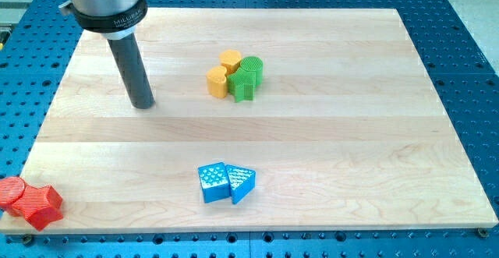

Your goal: Adjust the red blocks at the bottom left corner of the board

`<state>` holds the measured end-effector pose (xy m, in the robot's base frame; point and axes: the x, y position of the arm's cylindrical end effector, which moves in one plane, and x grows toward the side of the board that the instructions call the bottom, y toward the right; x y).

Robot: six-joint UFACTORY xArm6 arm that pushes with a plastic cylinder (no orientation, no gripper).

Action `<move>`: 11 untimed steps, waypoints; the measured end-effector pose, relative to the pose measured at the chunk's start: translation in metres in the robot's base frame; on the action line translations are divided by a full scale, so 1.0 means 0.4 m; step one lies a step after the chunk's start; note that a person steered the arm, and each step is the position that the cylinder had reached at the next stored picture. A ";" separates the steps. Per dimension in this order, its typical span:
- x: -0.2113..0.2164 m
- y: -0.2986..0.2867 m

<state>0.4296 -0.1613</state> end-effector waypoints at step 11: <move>0.390 -0.358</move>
